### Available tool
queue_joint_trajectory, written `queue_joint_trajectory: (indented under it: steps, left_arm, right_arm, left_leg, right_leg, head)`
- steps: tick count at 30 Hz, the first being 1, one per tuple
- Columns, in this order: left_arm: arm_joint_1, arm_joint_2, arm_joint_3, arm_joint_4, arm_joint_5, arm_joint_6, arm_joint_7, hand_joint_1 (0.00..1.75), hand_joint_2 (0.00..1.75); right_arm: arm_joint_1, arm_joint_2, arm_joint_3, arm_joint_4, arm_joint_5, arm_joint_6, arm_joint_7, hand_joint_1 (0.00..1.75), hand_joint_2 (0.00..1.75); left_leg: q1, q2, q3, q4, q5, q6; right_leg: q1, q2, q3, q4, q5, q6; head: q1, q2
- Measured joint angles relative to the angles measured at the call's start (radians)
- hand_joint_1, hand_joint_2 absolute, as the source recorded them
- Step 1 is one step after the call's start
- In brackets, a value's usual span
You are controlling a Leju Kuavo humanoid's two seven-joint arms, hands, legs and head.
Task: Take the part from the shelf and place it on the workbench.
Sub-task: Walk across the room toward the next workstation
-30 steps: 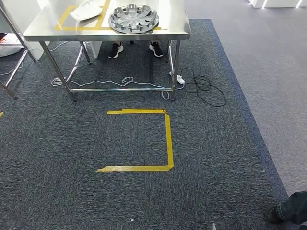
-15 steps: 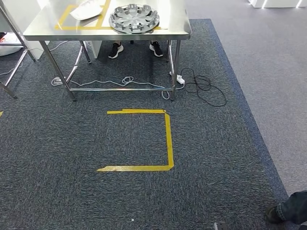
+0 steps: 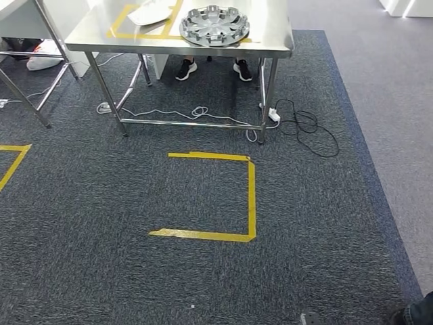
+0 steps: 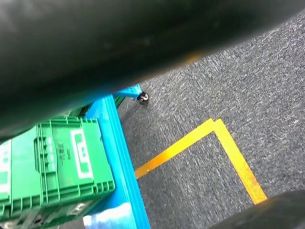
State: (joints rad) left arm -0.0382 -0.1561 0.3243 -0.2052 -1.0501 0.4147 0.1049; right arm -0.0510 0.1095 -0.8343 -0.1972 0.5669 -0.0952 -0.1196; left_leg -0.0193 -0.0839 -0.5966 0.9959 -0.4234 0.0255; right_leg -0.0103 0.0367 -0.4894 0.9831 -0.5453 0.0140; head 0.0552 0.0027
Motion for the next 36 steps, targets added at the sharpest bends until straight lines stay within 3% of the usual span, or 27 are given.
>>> queue_joint_trajectory:
  steps: [2,3,6,7,8,10,12,14,15,16,18,20,22,23,24,25,27,29,31,33,34,36]
  left_arm:
    - [0.003,0.001,0.000,0.000,-0.002,0.000,0.000,0.00,0.00]
    - [0.004,0.001,0.000,0.000,-0.002,0.000,0.000,0.00,0.00]
    - [0.002,0.001,0.000,0.000,-0.003,0.000,0.000,0.00,0.00]
    - [0.003,0.001,0.000,0.000,-0.003,0.000,0.000,0.00,0.00]
    - [0.004,0.001,0.000,0.000,-0.004,0.000,0.000,0.00,0.00]
    - [0.006,0.001,0.000,0.000,-0.005,0.000,0.001,0.00,0.00]
    - [0.003,0.000,0.000,0.000,-0.006,0.000,0.001,0.00,0.00]
    - [0.001,-0.001,0.000,0.000,-0.007,-0.002,0.001,0.00,0.00]
    - [0.001,-0.001,0.000,0.000,-0.008,-0.004,0.001,0.00,0.00]
    - [0.003,-0.001,0.000,0.000,-0.010,-0.007,0.001,0.00,0.00]
    - [0.004,-0.002,0.000,0.000,-0.013,-0.012,0.001,0.00,0.00]
    - [0.000,-0.003,0.000,0.000,-0.015,-0.012,0.002,0.00,0.00]
    - [-0.002,-0.005,0.000,0.000,-0.015,-0.013,0.002,0.00,0.00]
    - [-0.001,-0.006,0.000,0.000,-0.016,-0.013,0.002,0.00,0.00]
    - [-0.001,-0.006,0.000,0.001,-0.017,-0.015,0.002,0.00,0.00]
    - [-0.001,-0.006,0.000,0.001,-0.020,-0.018,0.002,0.00,0.00]
    - [-0.003,-0.009,-0.001,0.001,-0.029,-0.025,0.002,0.00,0.00]
    - [-0.006,-0.014,-0.002,0.001,-0.038,-0.031,0.002,0.00,0.00]
    - [-0.005,-0.018,-0.003,0.001,-0.045,-0.033,0.003,0.00,0.00]
    - [-0.004,-0.021,-0.004,0.002,-0.052,-0.034,0.005,0.00,0.00]
    - [-0.005,-0.021,-0.004,0.002,-0.055,-0.035,0.005,0.00,0.00]
    - [-0.010,-0.024,-0.005,0.002,-0.060,-0.037,0.007,0.00,0.00]
  right_arm:
    - [0.000,0.001,0.000,0.000,0.000,-0.001,0.000,0.00,0.00]
    - [0.000,0.002,0.000,0.000,0.000,-0.002,0.000,0.00,0.00]
    - [0.004,0.002,0.000,0.000,0.000,-0.003,0.001,0.00,0.00]
    - [0.005,0.002,0.000,0.000,-0.001,-0.003,0.001,0.00,0.00]
    - [0.005,0.003,0.000,0.000,-0.001,-0.004,0.002,0.00,0.00]
    - [0.003,0.003,0.000,0.000,-0.001,-0.005,0.003,0.00,0.00]
    - [0.002,0.003,0.000,0.000,-0.001,-0.006,0.003,0.00,0.00]
    - [0.000,0.003,0.000,0.000,-0.001,-0.005,0.003,0.00,0.00]
    - [-0.002,0.003,0.000,0.000,-0.001,-0.004,0.003,0.00,0.00]
    - [-0.004,0.003,0.000,-0.001,-0.002,-0.003,0.003,0.00,0.00]
    - [-0.005,0.002,0.000,-0.001,-0.002,-0.002,0.002,0.00,0.00]
    - [-0.002,0.002,0.000,-0.001,-0.003,-0.001,0.002,0.00,0.00]
    - [0.004,0.002,0.000,0.000,-0.003,-0.001,0.003,0.00,0.00]
    - [0.006,0.002,-0.001,0.000,-0.004,-0.001,0.003,0.00,0.00]
    - [0.007,0.002,-0.001,0.000,-0.004,-0.001,0.003,0.00,0.00]
    - [0.007,0.001,-0.001,0.000,-0.005,-0.001,0.003,0.00,0.00]
    - [0.006,-0.005,-0.004,0.000,-0.011,0.000,0.004,0.00,0.00]
    - [0.006,-0.010,-0.010,0.000,-0.016,0.001,0.007,0.00,0.00]
    - [0.005,-0.012,-0.015,-0.001,-0.019,0.000,0.012,0.00,0.00]
    - [0.003,-0.013,-0.018,-0.001,-0.019,-0.002,0.016,0.00,0.00]
    - [0.003,-0.014,-0.019,-0.002,-0.018,-0.003,0.018,0.00,0.00]
    - [0.005,-0.016,-0.019,-0.003,-0.013,-0.006,0.023,0.00,0.00]
  left_leg:
    - [0.002,0.011,-0.010,0.018,-0.013,-0.011]
    - [0.003,0.026,-0.024,0.051,-0.038,-0.018]
    - [0.015,0.067,-0.100,0.241,-0.146,-0.038]
    - [0.020,0.072,-0.114,0.285,-0.160,-0.042]
    - [0.024,0.075,-0.112,0.292,-0.154,-0.045]
    - [0.030,0.093,-0.054,0.189,-0.095,-0.047]
    - [0.024,0.132,0.015,0.057,-0.052,-0.041]
    - [0.016,0.148,0.035,0.010,-0.051,-0.028]
    - [0.014,0.138,0.032,0.008,-0.052,-0.020]
    - [0.015,0.128,0.032,0.006,-0.051,-0.013]
    - [0.017,0.108,0.032,0.000,-0.045,0.002]
    - [0.016,0.086,0.030,-0.002,-0.041,0.013]
    - [0.011,0.059,0.029,-0.002,-0.041,0.017]
    - [0.008,0.045,0.030,-0.001,-0.041,0.018]
    - [0.006,0.030,0.031,-0.001,-0.041,0.019]
    - [0.005,0.016,0.032,0.000,-0.041,0.019]
    - [0.004,-0.010,0.031,0.005,-0.042,0.016]
    - [0.006,-0.033,0.022,0.010,-0.041,0.007]
    - [0.008,-0.054,0.015,0.010,-0.037,-0.006]
    - [0.006,-0.028,0.002,0.034,-0.054,-0.018]
    - [0.005,0.001,-0.015,0.074,-0.079,-0.025]
    - [0.011,0.055,-0.075,0.203,-0.146,-0.037]
  right_leg:
    - [-0.002,-0.020,0.002,-0.003,0.008,-0.012]
    - [-0.004,-0.031,0.003,-0.005,0.012,-0.017]
    - [-0.005,-0.068,0.003,-0.004,0.015,-0.022]
    - [-0.005,-0.081,0.002,-0.004,0.015,-0.021]
    - [-0.005,-0.094,0.002,-0.004,0.015,-0.021]
    - [-0.006,-0.116,0.005,-0.003,0.012,-0.017]
    - [-0.003,-0.135,0.007,-0.003,0.005,-0.006]
    - [0.001,-0.153,0.007,-0.003,-0.001,0.008]
    - [0.001,-0.163,0.011,-0.004,-0.003,0.014]
    - [-0.002,-0.163,0.014,-0.004,-0.007,0.020]
    - [-0.006,-0.117,0.002,0.033,-0.037,0.028]
    - [-0.008,-0.056,-0.057,0.153,-0.099,0.029]
    - [-0.007,-0.040,-0.126,0.279,-0.138,0.026]
    - [-0.006,-0.038,-0.143,0.298,-0.129,0.024]
    - [-0.005,-0.036,-0.141,0.278,-0.099,0.021]
    - [-0.004,-0.029,-0.123,0.222,-0.057,0.017]
    - [-0.004,0.018,-0.074,0.088,0.011,0.008]
    - [-0.003,0.050,-0.047,0.025,0.027,0.002]
    - [-0.002,0.033,-0.039,0.018,0.028,-0.003]
    - [-0.007,0.007,-0.031,0.009,0.034,-0.010]
    - [-0.009,-0.008,-0.029,0.005,0.036,-0.013]
    - [-0.009,-0.040,-0.026,0.004,0.034,-0.016]
  head:
    - [-0.001,0.000]
    - [-0.003,0.000]
    - [-0.007,0.000]
    - [-0.007,0.000]
    - [-0.007,0.000]
    - [-0.007,0.000]
    - [-0.008,0.000]
    - [-0.007,0.000]
    - [-0.007,0.000]
    - [-0.007,0.000]
    - [-0.004,0.000]
    - [0.001,0.000]
    - [0.001,0.000]
    - [0.001,0.000]
    - [0.001,0.000]
    - [0.001,0.000]
    - [0.001,0.000]
    - [0.001,0.000]
    - [0.001,0.000]
    - [-0.003,0.000]
    - [-0.006,0.000]
    - [-0.011,0.000]
